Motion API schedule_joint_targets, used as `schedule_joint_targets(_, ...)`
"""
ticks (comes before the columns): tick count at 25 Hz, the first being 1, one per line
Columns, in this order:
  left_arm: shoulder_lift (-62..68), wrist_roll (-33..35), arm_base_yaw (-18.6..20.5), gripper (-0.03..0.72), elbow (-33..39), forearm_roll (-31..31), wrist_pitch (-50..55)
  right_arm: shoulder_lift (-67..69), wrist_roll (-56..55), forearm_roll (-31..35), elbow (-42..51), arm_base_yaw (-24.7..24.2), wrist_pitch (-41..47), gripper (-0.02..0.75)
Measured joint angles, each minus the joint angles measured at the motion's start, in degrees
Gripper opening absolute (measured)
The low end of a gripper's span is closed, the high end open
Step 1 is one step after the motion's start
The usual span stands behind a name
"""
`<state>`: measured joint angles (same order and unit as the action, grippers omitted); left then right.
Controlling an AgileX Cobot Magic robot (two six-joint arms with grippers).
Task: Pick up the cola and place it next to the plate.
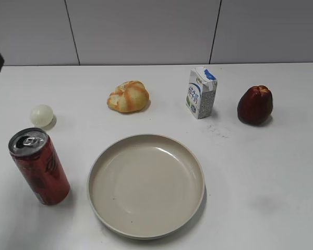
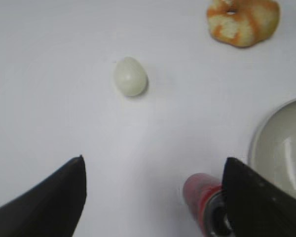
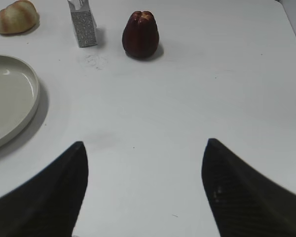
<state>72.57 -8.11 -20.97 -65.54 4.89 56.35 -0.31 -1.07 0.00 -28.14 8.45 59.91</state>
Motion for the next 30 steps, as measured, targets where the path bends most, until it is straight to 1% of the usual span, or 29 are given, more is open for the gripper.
schedule_joint_targets(4, 0.0, 5.4, 8.0, 0.649, -1.1, -1.8, 2.5, 0.0, 0.0, 0.0, 0.0, 0.0, 0.0, 0.575)
schedule_joint_targets(8, 0.1, 10.5, 15.7, 0.643, -1.6, -4.9, 4.3, 0.0, 0.0, 0.0, 0.0, 0.0, 0.0, 0.575)
schedule_joint_targets(11, 0.2, 13.5, 20.4, 0.638, -1.6, -6.4, 8.1, 0.0, 0.0, 0.0, 0.0, 0.0, 0.0, 0.575)
schedule_joint_targets(13, 0.6, 14.7, 22.6, 0.634, -1.6, -7.0, 11.4, 0.0, 0.0, 0.0, 0.0, 0.0, 0.0, 0.575)
schedule_joint_targets(15, 0.7, 15.2, 23.6, 0.631, -1.6, -7.2, 12.8, 0.0, 0.0, 0.0, 0.0, 0.0, 0.0, 0.575)
schedule_joint_targets(18, 0.2, 15.6, 23.8, 0.625, -1.5, -7.9, 13.2, 0.0, 0.0, 0.0, 0.0, 0.0, 0.0, 0.575)
schedule_joint_targets(21, -3.1, 15.6, 23.8, 0.616, 1.0, -8.5, 13.1, 0.0, 0.0, 0.0, 0.0, 0.0, 0.0, 0.575)
schedule_joint_targets(30, -20.0, 15.7, 23.8, 0.595, 17.5, -9.3, 13.4, 0.0, 0.0, 0.0, 0.0, 0.0, 0.0, 0.575)
